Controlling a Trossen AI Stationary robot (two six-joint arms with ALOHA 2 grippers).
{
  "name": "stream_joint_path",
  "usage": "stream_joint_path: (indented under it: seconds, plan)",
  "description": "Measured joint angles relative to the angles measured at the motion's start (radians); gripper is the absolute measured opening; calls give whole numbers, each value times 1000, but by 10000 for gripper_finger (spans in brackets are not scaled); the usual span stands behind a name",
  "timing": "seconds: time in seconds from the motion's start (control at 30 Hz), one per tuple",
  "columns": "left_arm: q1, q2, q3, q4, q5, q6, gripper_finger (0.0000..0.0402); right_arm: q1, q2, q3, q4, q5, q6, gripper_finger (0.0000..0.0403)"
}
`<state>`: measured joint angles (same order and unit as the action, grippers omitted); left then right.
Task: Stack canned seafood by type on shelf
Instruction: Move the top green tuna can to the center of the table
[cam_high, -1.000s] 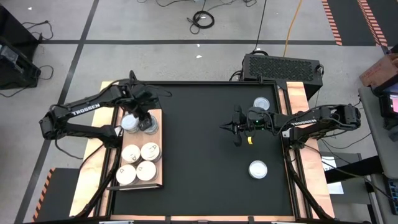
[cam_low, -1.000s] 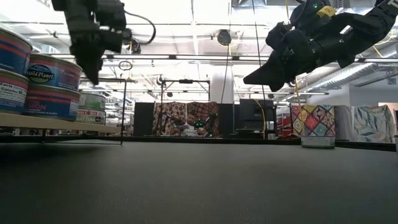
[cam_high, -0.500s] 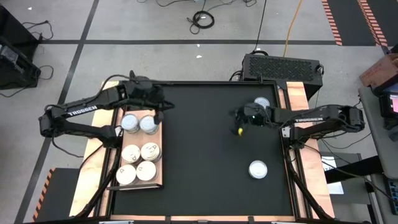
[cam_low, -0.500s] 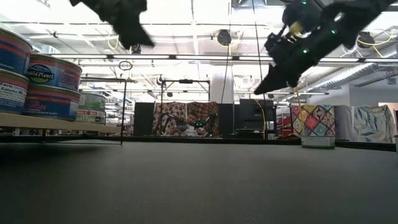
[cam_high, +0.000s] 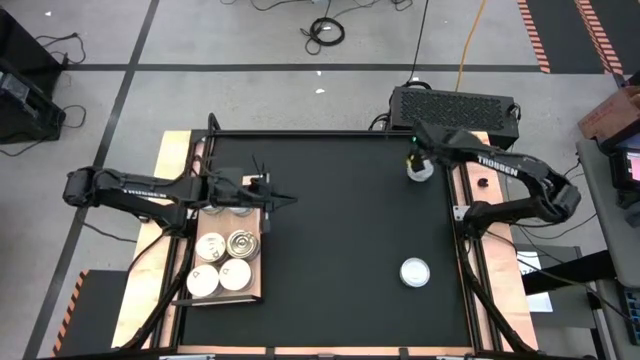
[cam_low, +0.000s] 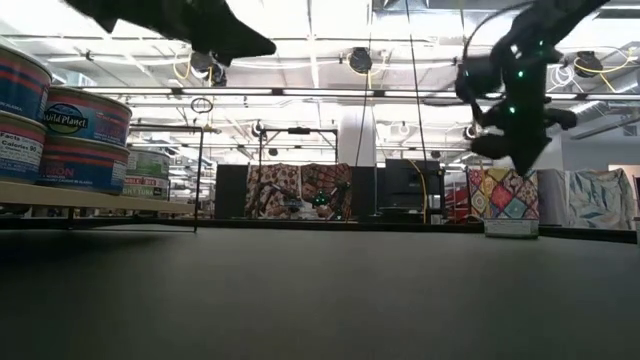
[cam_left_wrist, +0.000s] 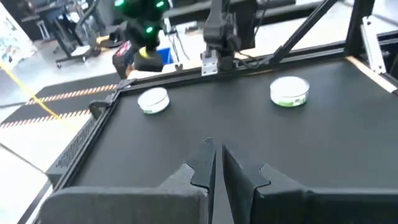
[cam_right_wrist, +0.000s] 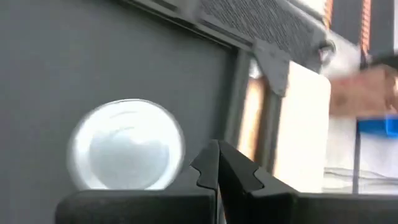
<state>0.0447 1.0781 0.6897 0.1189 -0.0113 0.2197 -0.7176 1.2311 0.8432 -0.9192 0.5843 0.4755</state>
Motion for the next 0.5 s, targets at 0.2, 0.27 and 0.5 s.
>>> stream_joint_path:
  seconds: [0.2, 0.27, 0.5]
  plan:
    - [-1, 0, -98, 142, 6, 3, 33, -101, 74, 24, -31, 17, -35, 0]
    - [-1, 0, -105, 155, 9, 19, 33, -93, 111, 24, -35, 23, -16, 0]
    - [-1, 0, -105, 150, 12, 29, 33, -104, 279, 23, -37, 67, 65, 0]
